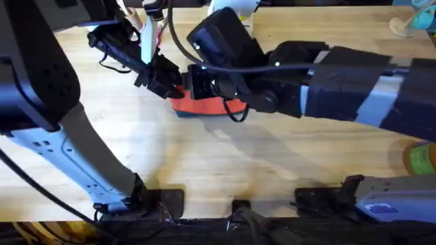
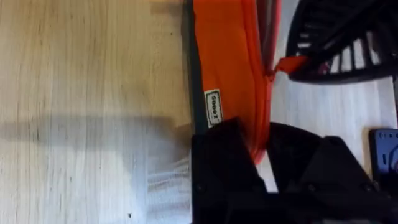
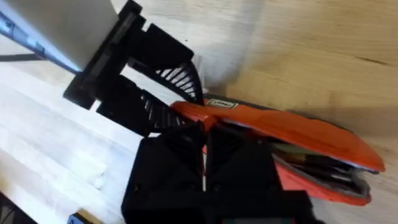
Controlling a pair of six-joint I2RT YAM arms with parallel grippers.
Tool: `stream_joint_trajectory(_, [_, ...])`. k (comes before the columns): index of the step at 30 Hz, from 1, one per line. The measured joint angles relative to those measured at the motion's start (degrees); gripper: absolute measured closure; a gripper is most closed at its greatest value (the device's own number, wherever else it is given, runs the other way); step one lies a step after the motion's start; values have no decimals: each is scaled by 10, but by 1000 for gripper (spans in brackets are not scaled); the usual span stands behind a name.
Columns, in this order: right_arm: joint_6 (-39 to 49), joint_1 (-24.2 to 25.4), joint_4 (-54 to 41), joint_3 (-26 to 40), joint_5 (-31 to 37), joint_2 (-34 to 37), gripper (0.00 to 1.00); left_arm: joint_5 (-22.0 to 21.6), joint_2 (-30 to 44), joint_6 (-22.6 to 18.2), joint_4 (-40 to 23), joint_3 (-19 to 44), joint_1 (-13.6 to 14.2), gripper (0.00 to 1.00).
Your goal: Unzip the bag, pick up the pens from the table one at a time and place them inside, then zip the bag closed.
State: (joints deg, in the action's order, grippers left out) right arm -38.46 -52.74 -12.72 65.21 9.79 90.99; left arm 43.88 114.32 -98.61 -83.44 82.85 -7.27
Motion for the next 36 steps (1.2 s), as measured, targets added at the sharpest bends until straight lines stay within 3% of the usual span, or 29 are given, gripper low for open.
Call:
stream_joint_trajectory(9, [8,56,-73,3,-23,-30,971,9,0,3,4,0,0,949])
stream_joint_trajectory(36, [11,260,-237,6,-61,-43,965,31,0,5,8,0,12,957])
